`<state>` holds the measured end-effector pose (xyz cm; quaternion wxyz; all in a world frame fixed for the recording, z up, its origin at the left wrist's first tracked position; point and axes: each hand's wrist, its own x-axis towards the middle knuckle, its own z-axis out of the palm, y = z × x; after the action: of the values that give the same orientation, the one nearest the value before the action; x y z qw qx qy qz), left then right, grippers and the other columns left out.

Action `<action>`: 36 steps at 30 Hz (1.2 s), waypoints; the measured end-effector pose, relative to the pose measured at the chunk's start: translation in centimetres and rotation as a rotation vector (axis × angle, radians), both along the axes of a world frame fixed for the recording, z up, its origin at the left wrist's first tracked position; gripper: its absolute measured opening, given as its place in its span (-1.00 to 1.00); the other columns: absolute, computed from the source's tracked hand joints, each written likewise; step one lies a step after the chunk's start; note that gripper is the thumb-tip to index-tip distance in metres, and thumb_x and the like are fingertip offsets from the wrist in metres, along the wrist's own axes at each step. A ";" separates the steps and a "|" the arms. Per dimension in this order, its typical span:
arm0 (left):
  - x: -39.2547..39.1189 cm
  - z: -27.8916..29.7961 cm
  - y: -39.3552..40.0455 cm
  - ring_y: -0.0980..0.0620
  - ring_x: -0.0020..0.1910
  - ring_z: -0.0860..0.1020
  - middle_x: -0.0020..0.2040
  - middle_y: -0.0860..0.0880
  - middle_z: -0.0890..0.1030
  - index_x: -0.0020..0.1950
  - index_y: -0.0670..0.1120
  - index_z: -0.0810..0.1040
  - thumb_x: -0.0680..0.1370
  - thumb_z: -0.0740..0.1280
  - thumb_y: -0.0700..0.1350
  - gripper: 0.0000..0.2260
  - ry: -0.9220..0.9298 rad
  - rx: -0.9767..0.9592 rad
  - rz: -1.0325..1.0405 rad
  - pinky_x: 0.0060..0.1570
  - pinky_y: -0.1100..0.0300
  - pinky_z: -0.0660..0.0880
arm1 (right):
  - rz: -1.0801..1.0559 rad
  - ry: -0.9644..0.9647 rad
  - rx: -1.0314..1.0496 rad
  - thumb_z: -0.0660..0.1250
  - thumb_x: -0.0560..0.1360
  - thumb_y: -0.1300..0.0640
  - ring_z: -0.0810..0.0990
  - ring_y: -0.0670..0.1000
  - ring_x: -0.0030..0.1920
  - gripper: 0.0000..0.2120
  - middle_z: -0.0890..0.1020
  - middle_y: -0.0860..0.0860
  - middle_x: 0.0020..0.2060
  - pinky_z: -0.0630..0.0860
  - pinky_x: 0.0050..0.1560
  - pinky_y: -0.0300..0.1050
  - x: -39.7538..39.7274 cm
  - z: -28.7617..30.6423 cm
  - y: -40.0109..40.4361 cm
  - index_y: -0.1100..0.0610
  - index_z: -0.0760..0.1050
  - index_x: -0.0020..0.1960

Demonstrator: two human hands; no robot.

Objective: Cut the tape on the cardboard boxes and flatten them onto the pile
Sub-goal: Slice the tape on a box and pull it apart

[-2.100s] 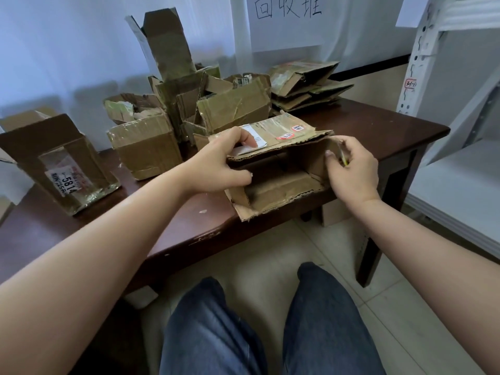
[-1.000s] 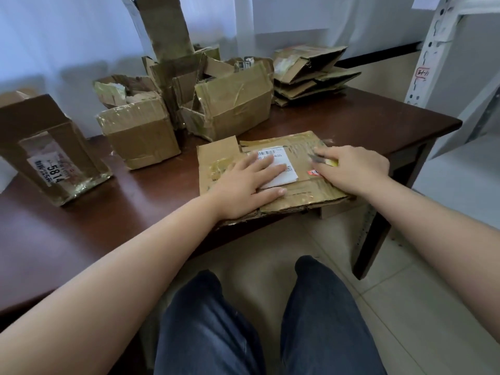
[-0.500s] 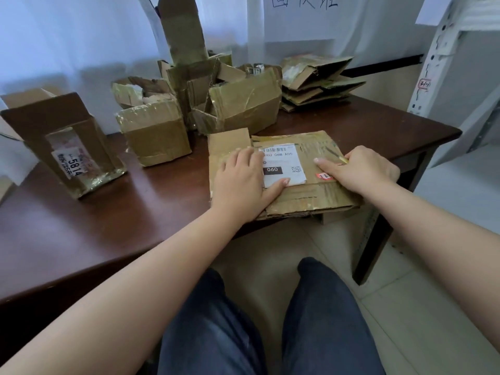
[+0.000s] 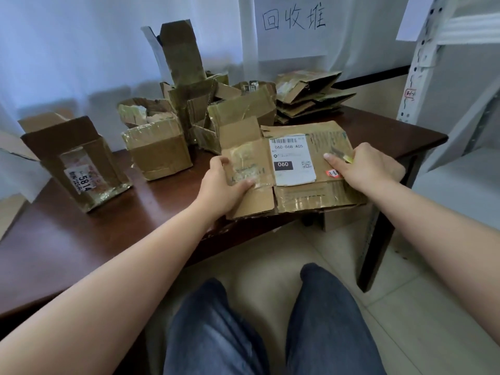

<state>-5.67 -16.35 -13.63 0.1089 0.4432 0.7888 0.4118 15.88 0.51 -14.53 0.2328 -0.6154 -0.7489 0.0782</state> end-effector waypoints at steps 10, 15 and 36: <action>1.2 3.2 8.0 -0.05 0.17 0.49 0.20 0.00 0.46 0.30 0.05 0.38 0.50 0.42 -0.01 -0.58 0.031 0.070 -0.132 0.21 -0.04 0.48 | -0.088 0.229 0.058 0.27 0.35 -0.45 0.56 0.23 0.13 -0.21 0.58 0.13 0.14 0.33 -0.13 -0.02 1.5 1.9 4.6 0.18 0.29 0.24; 0.8 5.8 14.4 -0.06 0.05 0.57 0.02 0.03 0.53 0.19 0.08 0.47 0.53 0.39 -0.12 -0.73 -0.208 0.236 -0.112 0.07 -0.02 0.57 | -0.097 0.307 0.120 0.22 0.40 -0.43 0.56 0.20 0.12 -0.34 0.59 0.07 0.10 0.30 -0.10 -0.03 0.6 4.6 10.4 0.10 0.35 0.19; -6.6 9.5 43.4 -0.14 0.17 0.49 0.27 -0.17 0.46 0.30 -0.16 0.42 0.57 0.26 -0.22 -0.71 -0.187 0.233 0.173 0.21 -0.03 0.49 | 0.304 0.052 0.178 0.00 0.58 -0.28 0.48 0.16 0.25 -0.61 0.54 0.01 0.27 0.33 -0.04 -0.09 -12.9 9.5 36.1 -0.29 0.39 0.33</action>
<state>-12.29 27.08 -4.14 0.0939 0.3430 0.7572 0.5478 2.93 36.61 -5.05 0.2911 -0.4699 -0.8311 0.0618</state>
